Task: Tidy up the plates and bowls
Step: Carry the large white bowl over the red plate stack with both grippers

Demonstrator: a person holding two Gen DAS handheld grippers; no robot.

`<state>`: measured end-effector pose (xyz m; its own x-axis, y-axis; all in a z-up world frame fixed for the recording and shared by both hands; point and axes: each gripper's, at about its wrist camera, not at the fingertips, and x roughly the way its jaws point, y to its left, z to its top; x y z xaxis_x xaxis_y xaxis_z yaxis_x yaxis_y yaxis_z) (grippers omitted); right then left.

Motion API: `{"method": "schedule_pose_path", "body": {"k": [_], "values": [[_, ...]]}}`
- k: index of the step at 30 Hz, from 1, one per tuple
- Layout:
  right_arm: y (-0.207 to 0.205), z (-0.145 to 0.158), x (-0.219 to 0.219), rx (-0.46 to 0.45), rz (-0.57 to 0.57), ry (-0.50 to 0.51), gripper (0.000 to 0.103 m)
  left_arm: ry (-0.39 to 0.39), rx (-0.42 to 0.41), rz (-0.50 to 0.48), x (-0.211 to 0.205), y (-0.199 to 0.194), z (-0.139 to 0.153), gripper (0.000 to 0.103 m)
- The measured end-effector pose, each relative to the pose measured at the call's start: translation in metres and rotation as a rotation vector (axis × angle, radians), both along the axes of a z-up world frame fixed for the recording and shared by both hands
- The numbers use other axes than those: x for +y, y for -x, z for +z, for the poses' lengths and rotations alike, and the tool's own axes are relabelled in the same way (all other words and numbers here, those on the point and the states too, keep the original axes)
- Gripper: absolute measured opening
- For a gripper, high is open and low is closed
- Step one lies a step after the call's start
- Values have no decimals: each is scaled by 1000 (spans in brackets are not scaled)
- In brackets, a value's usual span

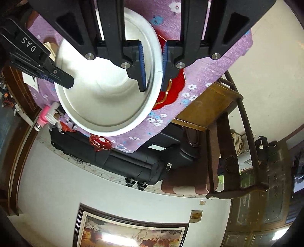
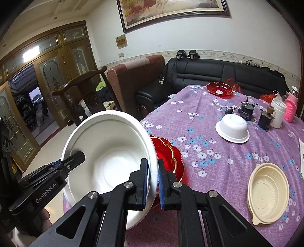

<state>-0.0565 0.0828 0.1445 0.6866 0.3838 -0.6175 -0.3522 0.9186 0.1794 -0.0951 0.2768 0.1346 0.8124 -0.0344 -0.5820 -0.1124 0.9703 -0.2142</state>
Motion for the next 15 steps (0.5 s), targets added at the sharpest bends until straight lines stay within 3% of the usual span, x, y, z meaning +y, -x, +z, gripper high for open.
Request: {"method": "schedule_pose_path", "body": {"k": [5, 15], "values": [[-21, -6, 7, 22, -9, 13, 11, -38, 25, 8, 2, -21, -4, 14], [-66, -34, 4, 148, -37, -31, 12, -89, 118, 6, -2, -63, -22, 15]]}}
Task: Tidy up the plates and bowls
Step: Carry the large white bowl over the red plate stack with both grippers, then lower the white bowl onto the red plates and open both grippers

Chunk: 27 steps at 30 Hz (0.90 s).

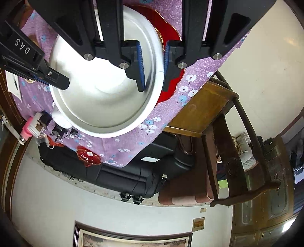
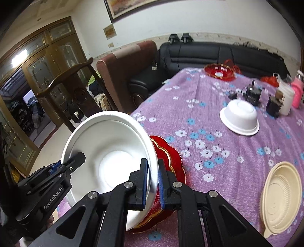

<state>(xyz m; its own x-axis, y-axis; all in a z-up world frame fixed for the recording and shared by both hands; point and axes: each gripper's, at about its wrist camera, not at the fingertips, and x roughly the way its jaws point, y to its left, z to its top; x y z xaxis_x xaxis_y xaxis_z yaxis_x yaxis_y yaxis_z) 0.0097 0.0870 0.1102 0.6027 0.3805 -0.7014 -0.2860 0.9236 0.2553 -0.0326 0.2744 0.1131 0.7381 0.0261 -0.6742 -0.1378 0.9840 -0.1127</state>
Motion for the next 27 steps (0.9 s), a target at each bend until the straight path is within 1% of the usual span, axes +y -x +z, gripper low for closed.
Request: {"method": "schedule_pose_path", "body": {"k": [7, 9, 12, 14, 16, 21, 26, 27], "values": [[-10, -11, 1, 30, 0, -4, 12, -10, 28, 14, -1, -13, -9, 17], [-11, -12, 1, 33, 0, -1, 12, -14, 35, 17, -1, -16, -11, 19], [-13, -15, 2, 37, 0, 4, 12, -8, 39, 16, -1, -19, -12, 26], [-14, -16, 3, 37, -2, 7, 12, -2, 30, 17, 0, -19, -10, 43], [-15, -18, 2, 38, -4, 5, 12, 0, 18, 18, 0, -17, -9, 50], [-18, -21, -3, 52, -20, -38, 12, 30, -7, 27, 3, -11, -3, 55], [-14, -16, -7, 32, -36, -54, 18, 56, -34, 44, 7, 0, 4, 59], [-14, -15, -8, 28, -38, -58, 21, 61, -38, 47, 7, 2, 6, 60]]}}
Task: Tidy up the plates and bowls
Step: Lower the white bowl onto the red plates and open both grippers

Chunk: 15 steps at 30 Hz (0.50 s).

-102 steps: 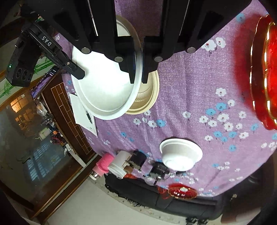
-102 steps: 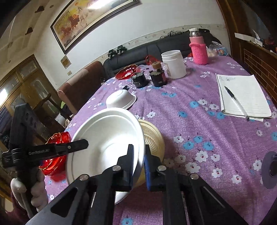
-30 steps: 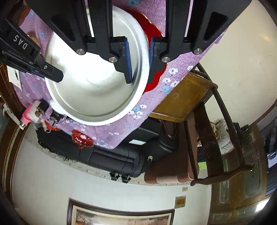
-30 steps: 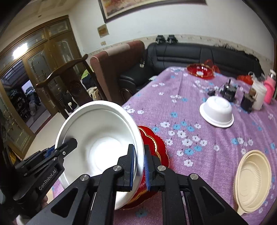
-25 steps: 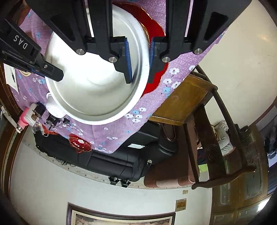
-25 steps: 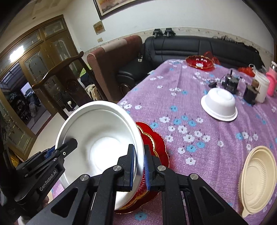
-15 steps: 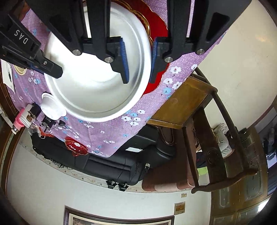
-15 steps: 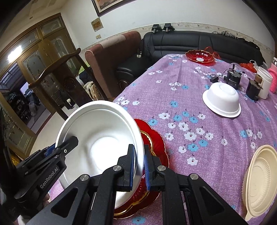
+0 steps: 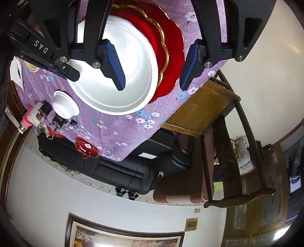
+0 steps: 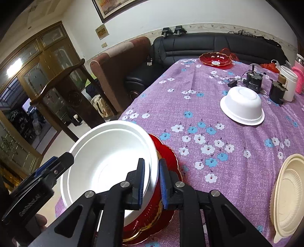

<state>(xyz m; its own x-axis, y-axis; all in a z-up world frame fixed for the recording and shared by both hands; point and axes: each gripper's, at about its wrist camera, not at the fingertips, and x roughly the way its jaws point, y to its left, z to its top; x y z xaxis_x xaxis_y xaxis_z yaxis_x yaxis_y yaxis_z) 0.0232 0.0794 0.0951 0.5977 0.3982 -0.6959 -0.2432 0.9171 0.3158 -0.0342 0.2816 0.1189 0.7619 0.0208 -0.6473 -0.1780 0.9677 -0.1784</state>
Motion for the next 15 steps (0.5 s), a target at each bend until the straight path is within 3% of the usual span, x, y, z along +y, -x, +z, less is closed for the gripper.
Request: {"method": "schedule_pose_path", "body": {"k": [3, 11, 15], "values": [[4, 5, -4, -17, -6, -10, 28, 19, -17, 15, 3, 8, 6, 62], [27, 20, -24, -47, -16, -39, 29, 77, -81, 22, -3, 37, 26, 68], [47, 26, -39, -69, -19, -45, 34, 69, -115, -5, -18, 52, 37, 74]]}}
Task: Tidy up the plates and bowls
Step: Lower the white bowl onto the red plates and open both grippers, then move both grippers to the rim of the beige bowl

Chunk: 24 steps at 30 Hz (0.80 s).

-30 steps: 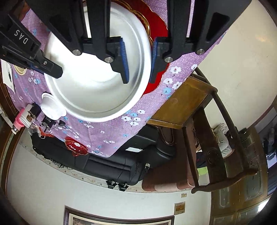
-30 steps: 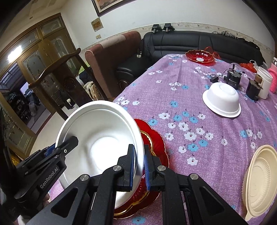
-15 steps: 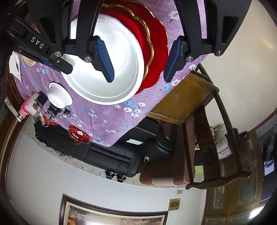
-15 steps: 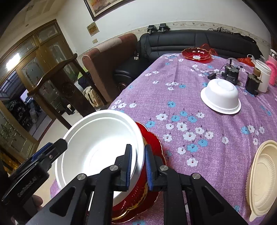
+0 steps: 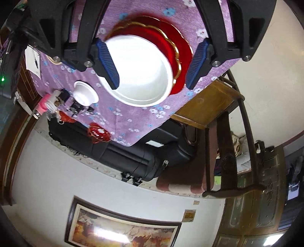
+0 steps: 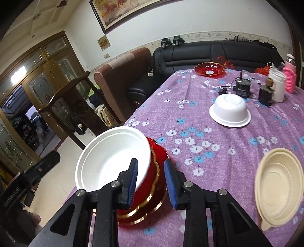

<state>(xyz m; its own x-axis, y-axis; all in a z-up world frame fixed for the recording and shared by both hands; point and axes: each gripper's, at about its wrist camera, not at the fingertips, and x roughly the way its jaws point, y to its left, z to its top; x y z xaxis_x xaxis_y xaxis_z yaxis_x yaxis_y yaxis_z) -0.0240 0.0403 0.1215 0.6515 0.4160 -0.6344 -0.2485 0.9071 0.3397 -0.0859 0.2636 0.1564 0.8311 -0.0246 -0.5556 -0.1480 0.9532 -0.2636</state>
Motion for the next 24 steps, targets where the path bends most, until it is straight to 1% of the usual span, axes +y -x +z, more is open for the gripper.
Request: {"method": "schedule_pose_path", "body": {"k": [4, 7, 12, 17, 24], "values": [[21, 1, -20, -9, -14, -8, 38, -35, -31, -44, -26, 14, 10, 76], [36, 1, -41, -8, -36, -23, 38, -60, -44, -86, -47, 22, 15, 76], [54, 1, -70, -24, -79, -19, 39, -96, -51, -163, -81, 35, 18, 76], [68, -1, -105, -26, -127, -40, 39, -119, -10, -256, -120, 37, 11, 76], [80, -5, -156, -27, -205, -47, 39, -128, 62, -347, -160, 33, -5, 76]]}}
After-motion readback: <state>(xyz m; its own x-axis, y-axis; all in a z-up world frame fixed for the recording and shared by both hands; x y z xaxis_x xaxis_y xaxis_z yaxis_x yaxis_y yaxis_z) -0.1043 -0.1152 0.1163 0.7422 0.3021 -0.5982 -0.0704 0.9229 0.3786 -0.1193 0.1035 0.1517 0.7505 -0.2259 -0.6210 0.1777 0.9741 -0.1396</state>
